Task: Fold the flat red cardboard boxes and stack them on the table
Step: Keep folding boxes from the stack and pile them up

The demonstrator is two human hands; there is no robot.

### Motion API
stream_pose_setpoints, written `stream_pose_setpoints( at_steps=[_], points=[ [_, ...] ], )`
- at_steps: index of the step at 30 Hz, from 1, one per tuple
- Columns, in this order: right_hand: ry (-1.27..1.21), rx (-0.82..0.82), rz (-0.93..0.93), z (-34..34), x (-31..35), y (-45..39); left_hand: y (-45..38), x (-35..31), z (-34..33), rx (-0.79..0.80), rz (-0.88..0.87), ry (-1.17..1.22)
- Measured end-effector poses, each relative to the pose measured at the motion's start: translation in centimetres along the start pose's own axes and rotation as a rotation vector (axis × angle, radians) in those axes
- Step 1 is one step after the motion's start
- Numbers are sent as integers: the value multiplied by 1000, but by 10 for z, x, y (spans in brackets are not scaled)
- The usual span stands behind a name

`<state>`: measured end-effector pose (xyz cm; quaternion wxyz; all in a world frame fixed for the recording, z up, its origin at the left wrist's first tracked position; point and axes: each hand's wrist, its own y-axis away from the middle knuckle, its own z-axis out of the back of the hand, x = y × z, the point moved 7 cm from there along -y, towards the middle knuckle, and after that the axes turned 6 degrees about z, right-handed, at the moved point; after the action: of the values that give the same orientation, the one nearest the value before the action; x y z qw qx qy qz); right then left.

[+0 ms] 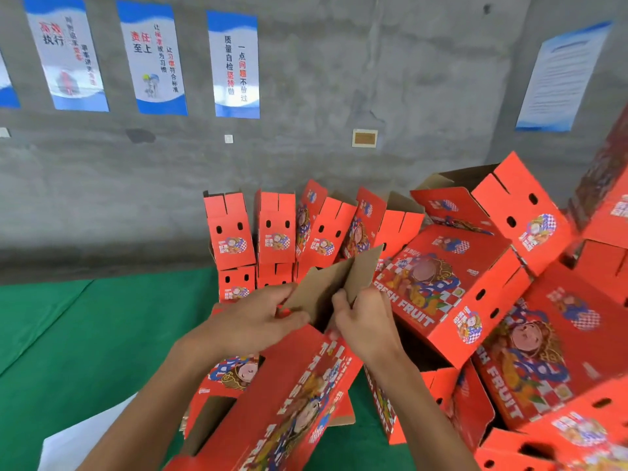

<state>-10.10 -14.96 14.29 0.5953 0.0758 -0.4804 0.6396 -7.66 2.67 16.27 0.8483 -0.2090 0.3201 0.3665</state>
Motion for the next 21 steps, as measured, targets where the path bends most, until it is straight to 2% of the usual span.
stream_pose_setpoints(
  at_steps=[3, 6, 13, 16, 19, 21],
  points=[
    [-74, 24, -13, -3, -11, 6, -4, 12, -3, 56, 86, -55],
    [-119, 28, -57, -3, -24, 10, -2, 22, -8, 107, 215, 42],
    [-145, 93, -83, -16, -30, 32, -8, 52, -10, -38, 478, 157],
    [-208, 163, -103, -16, -40, 52, -10, 72, 2, -53, 493, -36],
    [-404, 298, -125, -17, -46, 74, -11, 84, 15, -186, 479, -361],
    [-462, 367, -198, -19, -58, 89, -10, 91, 13, -224, 496, -467]
  ],
)
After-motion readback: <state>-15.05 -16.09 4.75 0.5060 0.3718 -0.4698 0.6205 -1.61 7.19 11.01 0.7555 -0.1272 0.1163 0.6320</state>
